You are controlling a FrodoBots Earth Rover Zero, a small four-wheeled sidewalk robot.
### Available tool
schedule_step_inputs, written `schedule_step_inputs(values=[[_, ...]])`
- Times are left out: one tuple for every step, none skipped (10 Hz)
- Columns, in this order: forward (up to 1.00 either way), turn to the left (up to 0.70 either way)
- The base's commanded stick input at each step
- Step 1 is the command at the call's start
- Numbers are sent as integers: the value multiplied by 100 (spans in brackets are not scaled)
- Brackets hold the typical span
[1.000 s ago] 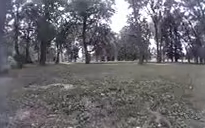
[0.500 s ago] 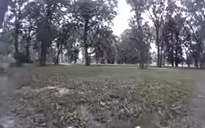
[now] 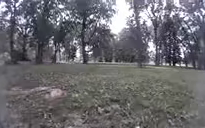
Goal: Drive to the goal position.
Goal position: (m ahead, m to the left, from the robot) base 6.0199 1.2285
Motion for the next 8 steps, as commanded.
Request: schedule_step_inputs(values=[[67,-13],[67,-11],[67,-3],[67,0],[67,0],[67,0],[67,0],[67,0]])
